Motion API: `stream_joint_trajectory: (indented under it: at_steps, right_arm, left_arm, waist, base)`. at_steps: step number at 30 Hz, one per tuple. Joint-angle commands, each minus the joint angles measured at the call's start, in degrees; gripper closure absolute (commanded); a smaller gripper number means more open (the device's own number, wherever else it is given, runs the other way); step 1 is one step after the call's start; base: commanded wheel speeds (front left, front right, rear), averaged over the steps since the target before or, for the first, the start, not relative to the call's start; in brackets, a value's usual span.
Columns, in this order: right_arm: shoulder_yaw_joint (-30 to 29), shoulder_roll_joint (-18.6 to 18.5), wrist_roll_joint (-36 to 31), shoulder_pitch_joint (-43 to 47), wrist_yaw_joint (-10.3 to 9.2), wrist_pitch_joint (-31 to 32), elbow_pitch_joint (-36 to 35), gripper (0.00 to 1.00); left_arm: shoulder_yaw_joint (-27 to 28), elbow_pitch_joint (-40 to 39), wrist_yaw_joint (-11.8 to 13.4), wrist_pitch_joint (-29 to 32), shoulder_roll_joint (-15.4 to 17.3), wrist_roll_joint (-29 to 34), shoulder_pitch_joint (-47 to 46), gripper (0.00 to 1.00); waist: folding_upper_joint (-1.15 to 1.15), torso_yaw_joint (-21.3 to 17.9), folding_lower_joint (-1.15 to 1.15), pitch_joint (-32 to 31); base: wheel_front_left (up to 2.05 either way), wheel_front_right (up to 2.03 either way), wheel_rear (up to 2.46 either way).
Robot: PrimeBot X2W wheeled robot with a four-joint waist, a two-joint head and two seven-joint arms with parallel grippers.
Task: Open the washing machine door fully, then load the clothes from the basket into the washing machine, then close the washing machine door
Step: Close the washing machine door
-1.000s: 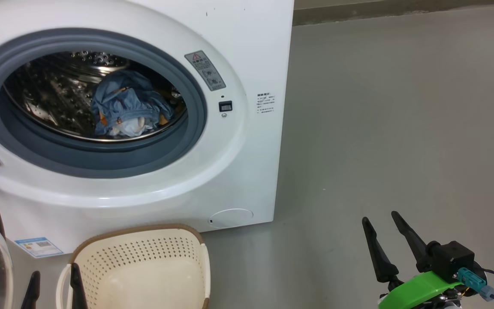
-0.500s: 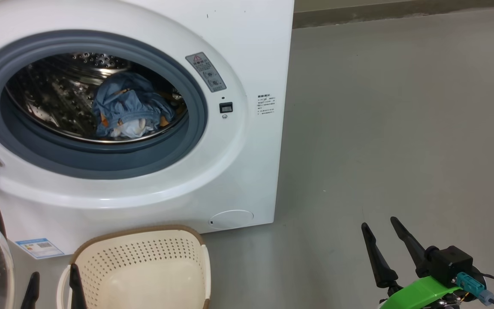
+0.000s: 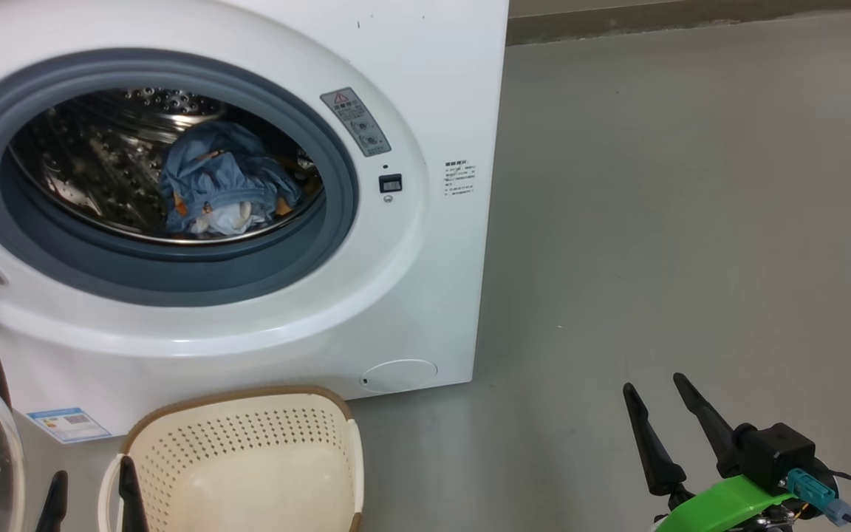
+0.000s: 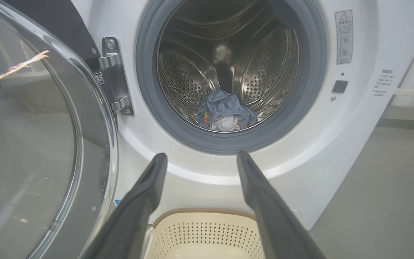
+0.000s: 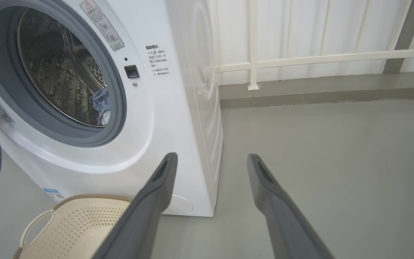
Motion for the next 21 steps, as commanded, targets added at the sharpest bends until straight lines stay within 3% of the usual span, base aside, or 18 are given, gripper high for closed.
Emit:
stream_joint_trajectory:
  at_steps: [1,11,21]
  right_arm:
    - [1.27,-0.53,-0.25,-0.67,0.09,-0.27,-1.39,0.0]
    - [1.17,-0.49,-0.21,-0.67,0.09,-0.27,-1.45,0.0]
    - [0.94,-0.4,-0.21,-0.84,0.09,-0.27,-1.37,0.0]
  left_arm:
    - [1.93,-1.03,-0.1,-0.36,0.25,-0.27,-1.65,0.0]
    - [2.04,-0.65,0.35,-0.36,0.25,0.98,-2.28,0.0]
    - [2.06,-0.28,0.2,-0.36,0.25,0.6,-2.82,0.0]
  waist:
    - [0.0,0.04,0.0,0.03]
    - [0.0,0.18,0.0,0.46]
    - [0.0,0.28,0.0,0.91]
  base:
    - [0.0,0.0,0.0]
    - [-0.49,0.5,0.0]
    - [-1.79,1.79,0.0]
